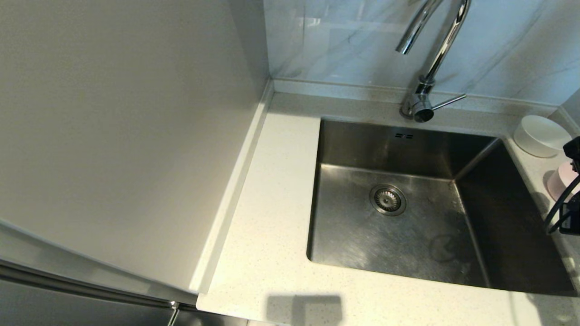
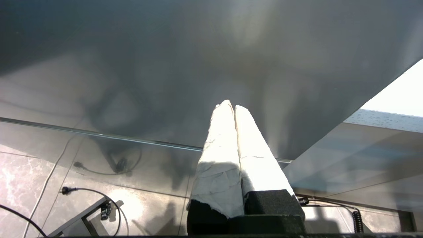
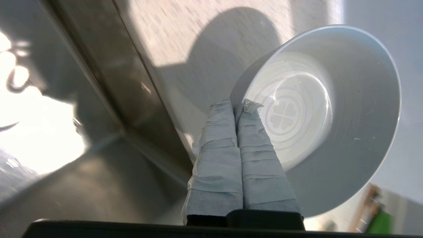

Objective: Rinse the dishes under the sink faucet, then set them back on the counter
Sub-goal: Put a bowl back to the table from the sink

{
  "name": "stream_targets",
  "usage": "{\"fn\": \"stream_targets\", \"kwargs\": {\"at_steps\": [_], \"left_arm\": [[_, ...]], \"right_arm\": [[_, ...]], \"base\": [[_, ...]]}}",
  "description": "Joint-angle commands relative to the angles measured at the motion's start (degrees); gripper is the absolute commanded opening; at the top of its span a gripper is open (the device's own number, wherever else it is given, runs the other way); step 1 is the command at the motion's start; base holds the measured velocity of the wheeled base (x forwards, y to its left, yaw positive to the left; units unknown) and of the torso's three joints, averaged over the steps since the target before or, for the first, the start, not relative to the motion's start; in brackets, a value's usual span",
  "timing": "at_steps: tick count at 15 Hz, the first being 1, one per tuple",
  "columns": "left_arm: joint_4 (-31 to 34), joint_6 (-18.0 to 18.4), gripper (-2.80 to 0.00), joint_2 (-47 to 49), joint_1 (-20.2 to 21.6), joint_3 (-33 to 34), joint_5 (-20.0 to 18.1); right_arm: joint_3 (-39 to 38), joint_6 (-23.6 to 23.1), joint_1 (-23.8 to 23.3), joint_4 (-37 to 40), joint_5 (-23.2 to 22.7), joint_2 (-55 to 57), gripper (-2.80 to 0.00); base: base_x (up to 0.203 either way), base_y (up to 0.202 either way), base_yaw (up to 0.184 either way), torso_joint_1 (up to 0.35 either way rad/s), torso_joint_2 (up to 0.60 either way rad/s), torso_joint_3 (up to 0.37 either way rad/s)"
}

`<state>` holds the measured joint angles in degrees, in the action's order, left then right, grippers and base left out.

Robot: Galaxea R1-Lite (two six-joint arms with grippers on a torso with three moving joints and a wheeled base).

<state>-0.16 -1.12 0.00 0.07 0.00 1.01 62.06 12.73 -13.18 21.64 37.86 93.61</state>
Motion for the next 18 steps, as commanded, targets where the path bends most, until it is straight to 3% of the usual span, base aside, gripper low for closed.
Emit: {"fn": "stream_targets", "kwargs": {"at_steps": [1,2,8,13,18], "left_arm": [[0.0,-0.1,-2.8,-0.2,0.0,0.0,0.0],[0.0,-0.1,-2.8,-0.2,0.0,0.0,0.0],[0.0,0.0,-2.8,-0.2,0.0,0.0,0.0],[0.0,0.0,-2.8,-0.2,0.0,0.0,0.0],[0.0,0.0,-2.8,-0.2,0.0,0.0,0.0]], "right_arm": [[0.3,-0.9,-1.7,-1.5,-0.2,3.4,-2.8],[0.7,-1.0,-2.0,-2.3,-0.5,4.1,0.0],[4.0,-3.9,-5.5,-7.1,-0.7,5.1,0.0],[5.4,-10.1,-5.3,-8.6,-1.0,-5.9,0.0],[6.4,-20.4,0.8,-14.3,-6.2,-11.5,0.0]], "base": [[0.0,0.0,0.0,0.0,0.0,0.0],[0.0,0.0,0.0,0.0,0.0,0.0],[0.0,0.0,0.0,0.0,0.0,0.0],[0.0,0.0,0.0,0.0,0.0,0.0],[0.0,0.0,0.0,0.0,0.0,0.0]]}}
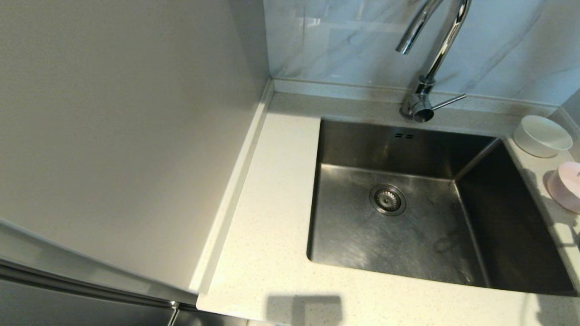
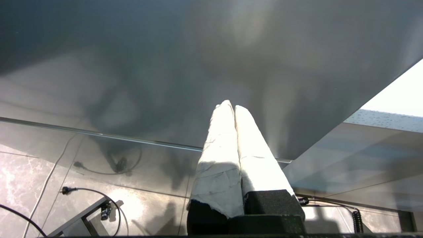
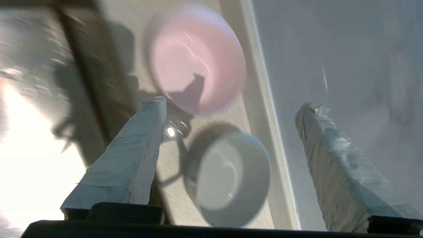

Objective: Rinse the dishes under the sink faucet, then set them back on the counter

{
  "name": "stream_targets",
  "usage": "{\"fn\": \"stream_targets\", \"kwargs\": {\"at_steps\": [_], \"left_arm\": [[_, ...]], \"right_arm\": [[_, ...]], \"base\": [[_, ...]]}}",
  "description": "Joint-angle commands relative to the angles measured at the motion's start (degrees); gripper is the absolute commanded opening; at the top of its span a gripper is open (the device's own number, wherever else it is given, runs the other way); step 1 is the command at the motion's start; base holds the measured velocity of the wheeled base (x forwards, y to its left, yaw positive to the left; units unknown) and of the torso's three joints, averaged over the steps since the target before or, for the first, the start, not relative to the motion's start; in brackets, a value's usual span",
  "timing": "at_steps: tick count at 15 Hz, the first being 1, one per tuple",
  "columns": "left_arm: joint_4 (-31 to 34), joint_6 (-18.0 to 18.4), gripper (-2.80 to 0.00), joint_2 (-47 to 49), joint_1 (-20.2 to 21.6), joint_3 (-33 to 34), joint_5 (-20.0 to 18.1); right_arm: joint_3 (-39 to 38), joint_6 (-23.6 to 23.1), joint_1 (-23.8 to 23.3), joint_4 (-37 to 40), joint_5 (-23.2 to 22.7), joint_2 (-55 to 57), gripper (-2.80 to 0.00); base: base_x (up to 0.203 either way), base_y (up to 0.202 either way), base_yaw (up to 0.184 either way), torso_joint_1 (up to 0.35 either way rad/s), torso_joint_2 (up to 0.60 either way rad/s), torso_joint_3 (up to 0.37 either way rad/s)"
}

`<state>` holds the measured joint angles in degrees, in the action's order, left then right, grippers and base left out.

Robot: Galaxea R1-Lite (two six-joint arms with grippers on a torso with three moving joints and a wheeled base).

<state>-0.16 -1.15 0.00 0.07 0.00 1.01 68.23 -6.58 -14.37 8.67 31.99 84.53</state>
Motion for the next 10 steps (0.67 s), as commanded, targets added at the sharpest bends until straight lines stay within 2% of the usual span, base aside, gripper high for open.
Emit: {"fn": "stream_targets", "kwargs": {"at_steps": [1,2,4,6,8,10], "left_arm": [[0.0,-0.1,-2.8,-0.2,0.0,0.0,0.0],[0.0,-0.1,-2.8,-0.2,0.0,0.0,0.0],[0.0,0.0,-2.8,-0.2,0.0,0.0,0.0],[0.0,0.0,-2.8,-0.2,0.0,0.0,0.0],[0.0,-0.1,-2.8,-0.2,0.0,0.0,0.0],[0.0,0.0,-2.8,-0.2,0.0,0.0,0.0]], "right_arm": [[0.2,-2.4,4.2,-2.9,-1.2,-3.2,0.0],[0.0,-3.7,6.6,-4.0,-2.1,-4.3,-2.8],[-0.1,-5.3,10.0,-4.6,-4.2,-7.4,-2.8],[-1.3,-6.1,11.1,-4.6,-9.5,-11.4,-2.8],[-5.1,-6.2,11.3,-4.7,-13.6,-15.3,-2.8],[-12.2,-5.7,11.4,-4.7,-16.8,-21.0,-2.8]], "base": [[0.0,0.0,0.0,0.0,0.0,0.0],[0.0,0.0,0.0,0.0,0.0,0.0],[0.0,0.0,0.0,0.0,0.0,0.0],[0.0,0.0,0.0,0.0,0.0,0.0],[0.0,0.0,0.0,0.0,0.0,0.0],[0.0,0.0,0.0,0.0,0.0,0.0]]}}
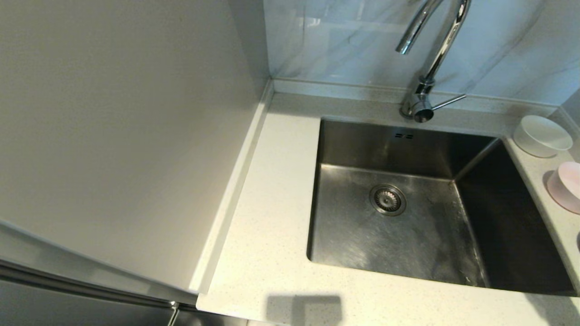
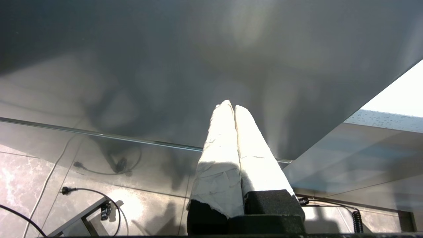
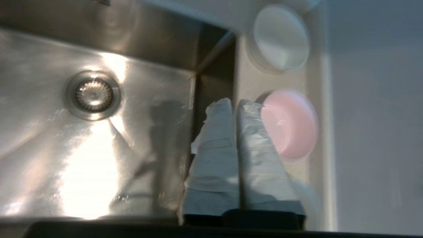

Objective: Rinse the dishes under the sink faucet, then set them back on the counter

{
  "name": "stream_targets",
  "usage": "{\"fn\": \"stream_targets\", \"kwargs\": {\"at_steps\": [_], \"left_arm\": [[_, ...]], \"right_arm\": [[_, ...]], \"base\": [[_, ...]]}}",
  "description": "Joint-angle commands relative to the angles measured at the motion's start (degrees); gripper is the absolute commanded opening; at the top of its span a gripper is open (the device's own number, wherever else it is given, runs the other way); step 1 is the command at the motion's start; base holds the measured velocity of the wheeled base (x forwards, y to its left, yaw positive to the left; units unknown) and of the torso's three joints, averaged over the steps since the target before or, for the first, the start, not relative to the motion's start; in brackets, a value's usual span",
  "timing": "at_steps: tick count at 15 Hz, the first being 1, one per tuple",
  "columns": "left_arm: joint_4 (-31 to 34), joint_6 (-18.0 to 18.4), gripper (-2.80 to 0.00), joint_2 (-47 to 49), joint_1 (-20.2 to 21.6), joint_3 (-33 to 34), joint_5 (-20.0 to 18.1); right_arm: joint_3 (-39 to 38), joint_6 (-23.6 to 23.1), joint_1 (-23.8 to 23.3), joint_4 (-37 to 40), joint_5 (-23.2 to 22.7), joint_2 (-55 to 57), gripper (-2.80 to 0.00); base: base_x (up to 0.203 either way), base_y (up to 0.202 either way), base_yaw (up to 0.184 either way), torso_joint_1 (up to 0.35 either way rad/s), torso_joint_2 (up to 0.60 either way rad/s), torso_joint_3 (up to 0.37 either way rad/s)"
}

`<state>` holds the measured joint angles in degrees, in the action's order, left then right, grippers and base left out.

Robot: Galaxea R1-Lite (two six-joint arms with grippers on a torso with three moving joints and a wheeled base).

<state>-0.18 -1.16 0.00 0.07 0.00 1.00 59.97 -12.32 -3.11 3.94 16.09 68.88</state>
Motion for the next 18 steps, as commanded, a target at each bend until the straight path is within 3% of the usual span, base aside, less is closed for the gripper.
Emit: {"fn": "stream_targets", "kwargs": {"at_steps": [1,4,8,10,14,16,18], "left_arm": [[0.0,0.0,-2.8,-0.2,0.0,0.0,0.1],[0.0,0.0,-2.8,-0.2,0.0,0.0,0.0],[0.0,0.0,-2.8,-0.2,0.0,0.0,0.0],[0.0,-0.1,-2.8,-0.2,0.0,0.0,0.1],[0.0,0.0,-2.8,-0.2,0.0,0.0,0.0],[0.0,0.0,-2.8,-0.2,0.0,0.0,0.0],[0.0,0.0,-2.8,-0.2,0.0,0.0,0.1]], "right_arm": [[-8.6,0.5,0.1,-0.1,-2.6,-9.0,-2.8],[-25.3,1.9,0.1,-4.7,-5.6,-21.3,-2.8],[-48.7,1.6,1.2,-17.3,-6.6,-35.4,-2.8],[-55.9,2.2,1.6,-20.6,-6.8,-43.5,-2.8],[-59.7,6.9,1.8,-13.3,-7.7,-55.8,-2.8],[-60.0,9.6,2.2,-9.9,-13.2,-58.0,-2.8],[-59.9,9.9,2.7,-5.3,-15.3,-63.5,-2.8]], "base": [[0.0,0.0,0.0,0.0,0.0,0.0],[0.0,0.0,0.0,0.0,0.0,0.0],[0.0,0.0,0.0,0.0,0.0,0.0],[0.0,0.0,0.0,0.0,0.0,0.0],[0.0,0.0,0.0,0.0,0.0,0.0],[0.0,0.0,0.0,0.0,0.0,0.0],[0.0,0.0,0.0,0.0,0.0,0.0]]}}
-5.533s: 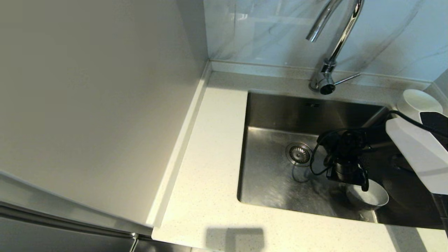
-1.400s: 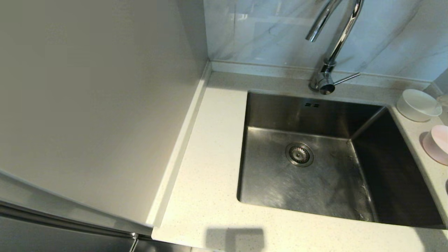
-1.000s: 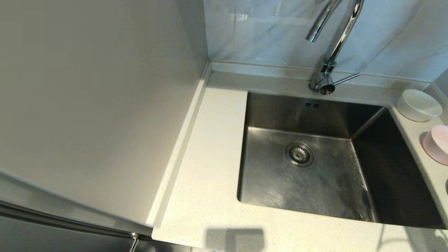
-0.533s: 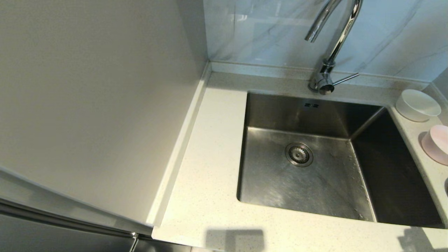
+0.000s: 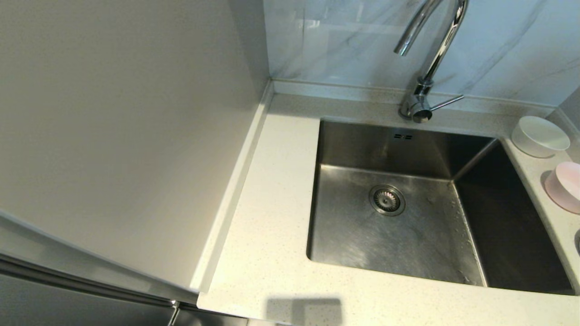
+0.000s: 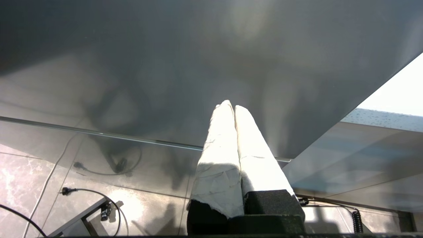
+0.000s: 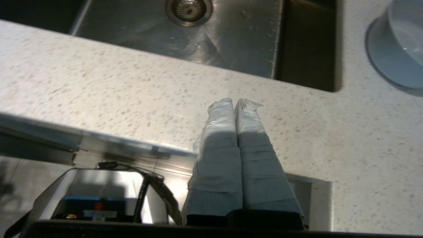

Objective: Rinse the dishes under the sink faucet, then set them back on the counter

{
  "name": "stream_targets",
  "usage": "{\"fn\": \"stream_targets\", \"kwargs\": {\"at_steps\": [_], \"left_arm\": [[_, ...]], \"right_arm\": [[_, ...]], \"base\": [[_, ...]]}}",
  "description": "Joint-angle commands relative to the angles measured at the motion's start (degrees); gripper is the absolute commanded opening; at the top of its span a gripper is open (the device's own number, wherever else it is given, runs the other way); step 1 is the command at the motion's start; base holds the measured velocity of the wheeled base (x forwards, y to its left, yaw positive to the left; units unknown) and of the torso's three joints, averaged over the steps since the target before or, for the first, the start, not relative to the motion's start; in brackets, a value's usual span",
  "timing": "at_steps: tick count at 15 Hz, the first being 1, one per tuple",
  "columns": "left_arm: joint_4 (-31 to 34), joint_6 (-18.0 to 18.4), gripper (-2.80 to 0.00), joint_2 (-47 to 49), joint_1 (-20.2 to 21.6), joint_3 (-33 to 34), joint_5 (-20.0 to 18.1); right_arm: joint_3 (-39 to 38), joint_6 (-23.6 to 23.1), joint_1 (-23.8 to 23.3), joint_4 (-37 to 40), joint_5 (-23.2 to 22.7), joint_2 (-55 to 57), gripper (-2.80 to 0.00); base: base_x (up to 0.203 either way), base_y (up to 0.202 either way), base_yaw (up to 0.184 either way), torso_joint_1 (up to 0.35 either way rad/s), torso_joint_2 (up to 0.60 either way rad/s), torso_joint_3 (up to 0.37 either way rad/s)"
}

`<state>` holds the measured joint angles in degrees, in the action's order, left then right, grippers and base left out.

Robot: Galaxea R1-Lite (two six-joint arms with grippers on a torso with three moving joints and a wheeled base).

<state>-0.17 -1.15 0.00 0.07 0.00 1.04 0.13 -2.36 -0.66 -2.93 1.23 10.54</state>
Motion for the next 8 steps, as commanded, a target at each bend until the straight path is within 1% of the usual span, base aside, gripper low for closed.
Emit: {"fn": "stream_targets", "kwargs": {"at_steps": [1,3,5,8], "left_arm": [[0.0,0.0,-2.8,-0.2,0.0,0.0,0.0],[0.0,-0.1,-2.8,-0.2,0.0,0.0,-0.1],[0.0,0.0,-2.8,-0.2,0.0,0.0,-0.1],[0.0,-0.1,-2.8,-0.2,0.0,0.0,0.0]], "right_arm": [[0.1,-0.1,0.4,3.0,-1.0,-7.5,-2.8],[0.0,0.1,0.5,3.5,-1.3,-10.6,-2.8],[0.0,1.0,0.5,3.3,-1.0,-10.5,-2.8],[0.0,1.0,0.6,3.3,-1.0,-10.5,-2.8]], "base": [[0.0,0.0,0.0,0.0,0.0,0.0],[0.0,0.0,0.0,0.0,0.0,0.0],[0.0,0.0,0.0,0.0,0.0,0.0],[0.0,0.0,0.0,0.0,0.0,0.0]]}}
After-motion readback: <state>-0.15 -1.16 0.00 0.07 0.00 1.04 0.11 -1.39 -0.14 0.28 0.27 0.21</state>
